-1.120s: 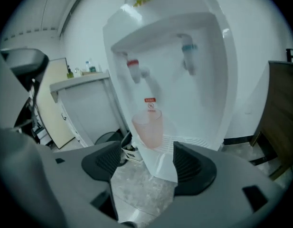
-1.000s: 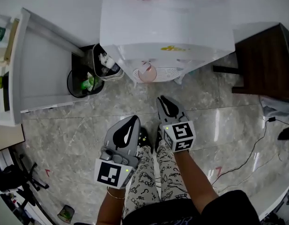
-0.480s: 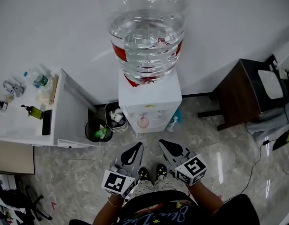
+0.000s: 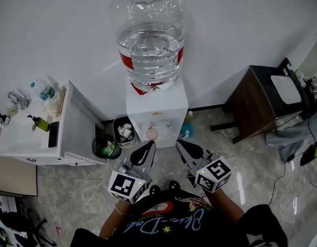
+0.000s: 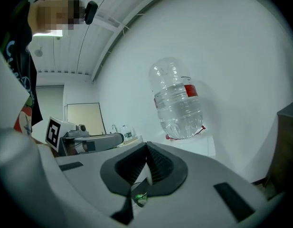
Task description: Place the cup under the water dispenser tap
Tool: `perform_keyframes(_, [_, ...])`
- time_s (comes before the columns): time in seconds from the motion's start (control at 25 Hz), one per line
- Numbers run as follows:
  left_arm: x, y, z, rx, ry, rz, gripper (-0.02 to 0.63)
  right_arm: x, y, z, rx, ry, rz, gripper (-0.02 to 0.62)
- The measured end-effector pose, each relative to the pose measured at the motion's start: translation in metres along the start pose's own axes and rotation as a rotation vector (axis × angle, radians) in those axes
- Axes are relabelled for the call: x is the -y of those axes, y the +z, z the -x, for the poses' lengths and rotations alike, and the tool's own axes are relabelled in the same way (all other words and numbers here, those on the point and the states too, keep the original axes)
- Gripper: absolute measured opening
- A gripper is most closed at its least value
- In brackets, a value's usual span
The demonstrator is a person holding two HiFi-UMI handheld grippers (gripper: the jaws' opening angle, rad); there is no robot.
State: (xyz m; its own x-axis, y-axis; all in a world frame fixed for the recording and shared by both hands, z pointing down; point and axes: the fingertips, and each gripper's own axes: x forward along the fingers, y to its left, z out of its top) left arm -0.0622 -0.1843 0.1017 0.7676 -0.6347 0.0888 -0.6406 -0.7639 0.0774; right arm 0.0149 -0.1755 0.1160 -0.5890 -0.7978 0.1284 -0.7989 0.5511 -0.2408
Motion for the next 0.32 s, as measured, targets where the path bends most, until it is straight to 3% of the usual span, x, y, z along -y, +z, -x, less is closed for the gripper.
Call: perform_keyframes(0.32, [-0.016, -0.028, -0.025, -0.020, 0.012, -0.037, -0.002, 0.023, -0.013, -0.017, 0.053, 0.017, 0.009, 0.014])
